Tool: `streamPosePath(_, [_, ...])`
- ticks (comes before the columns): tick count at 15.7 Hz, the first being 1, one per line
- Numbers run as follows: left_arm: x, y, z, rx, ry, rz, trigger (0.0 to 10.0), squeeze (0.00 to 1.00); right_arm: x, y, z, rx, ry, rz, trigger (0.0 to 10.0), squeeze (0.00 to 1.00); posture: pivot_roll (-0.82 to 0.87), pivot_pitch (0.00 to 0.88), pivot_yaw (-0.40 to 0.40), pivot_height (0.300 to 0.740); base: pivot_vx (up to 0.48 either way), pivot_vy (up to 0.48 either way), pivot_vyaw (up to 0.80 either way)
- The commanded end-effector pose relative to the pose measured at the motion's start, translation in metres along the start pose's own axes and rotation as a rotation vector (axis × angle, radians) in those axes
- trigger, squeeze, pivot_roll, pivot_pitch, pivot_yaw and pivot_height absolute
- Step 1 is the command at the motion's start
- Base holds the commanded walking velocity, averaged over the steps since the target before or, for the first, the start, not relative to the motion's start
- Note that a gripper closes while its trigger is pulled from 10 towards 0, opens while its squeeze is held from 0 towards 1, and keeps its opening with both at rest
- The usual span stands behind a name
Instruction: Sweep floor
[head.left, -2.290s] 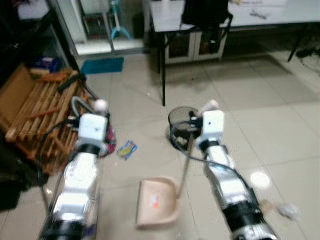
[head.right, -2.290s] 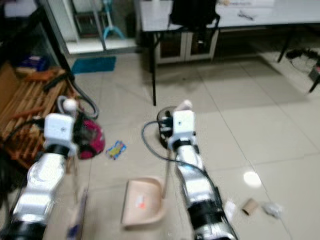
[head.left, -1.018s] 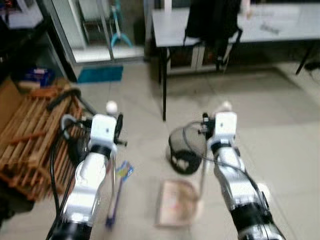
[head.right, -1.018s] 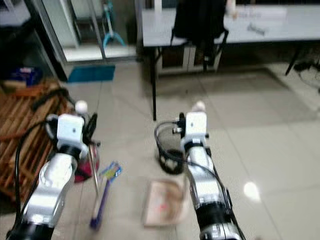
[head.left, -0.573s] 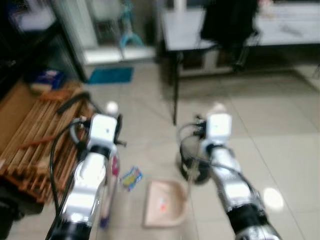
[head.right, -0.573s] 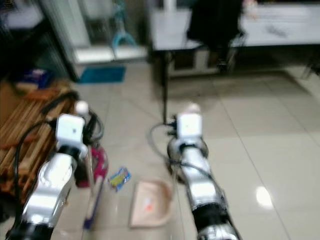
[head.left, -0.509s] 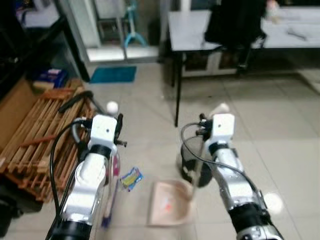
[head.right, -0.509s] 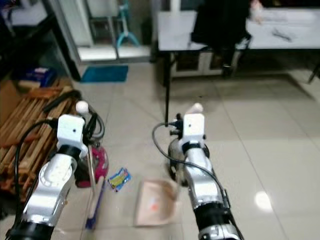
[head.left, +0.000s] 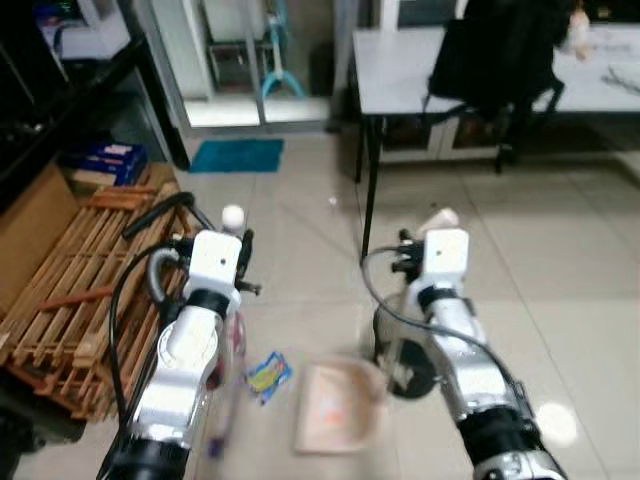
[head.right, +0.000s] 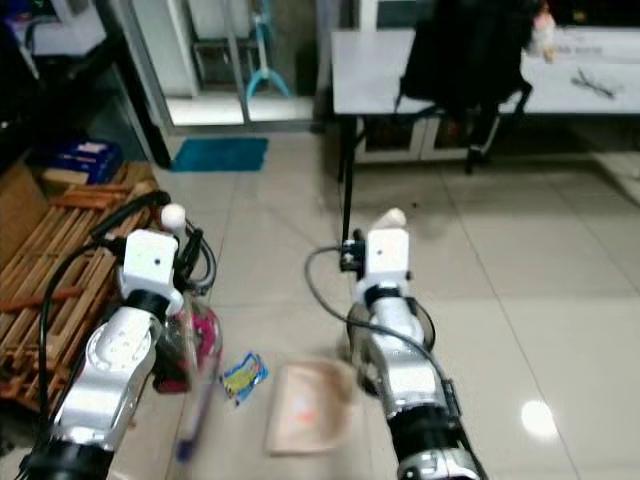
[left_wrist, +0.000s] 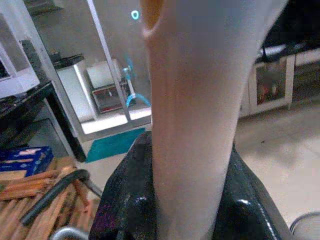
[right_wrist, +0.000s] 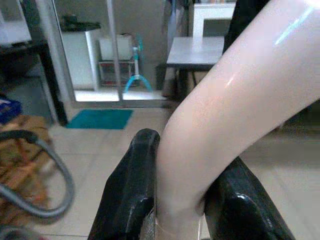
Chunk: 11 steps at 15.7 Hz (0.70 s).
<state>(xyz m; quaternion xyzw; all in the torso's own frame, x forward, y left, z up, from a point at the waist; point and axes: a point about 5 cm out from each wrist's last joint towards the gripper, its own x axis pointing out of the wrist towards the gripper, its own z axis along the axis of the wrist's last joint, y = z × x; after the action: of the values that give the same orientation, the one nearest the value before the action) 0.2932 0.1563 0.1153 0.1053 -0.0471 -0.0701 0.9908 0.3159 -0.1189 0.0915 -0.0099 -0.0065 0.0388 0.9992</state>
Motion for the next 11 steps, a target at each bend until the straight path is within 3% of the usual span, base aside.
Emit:
streamPosePath(1, [0.003,0.007,0.004,0.034,-0.020,0.007,10.0,0.00,0.004,0.012,0.012,0.015,-0.047,0.028,10.0,0.00,0.00,0.000,0.053,0.740,0.364,0.000,0.00])
streamPosePath(6, [0.006,-0.003,0.001,0.007,-0.023,-0.055,10.0,0.00,0.004,0.013,0.012,0.014,-0.044,0.027,10.0,0.00,0.00,0.000,0.054,0.740,0.069,0.000,0.00])
streamPosePath(7, [0.009,-0.006,0.004,0.003,-0.060,-0.064,10.0,0.00,0.004,0.013,0.011,0.013,-0.044,0.023,10.0,0.00,0.00,0.000,0.055,0.740,0.000,0.000,0.00])
streamPosePath(11, [0.017,-0.025,-0.001,0.038,-0.087,-0.165,10.0,0.00,0.000,0.017,0.010,0.024,-0.051,0.020,10.0,0.00,-0.02,0.000,0.062,0.740,0.000,0.000,0.00])
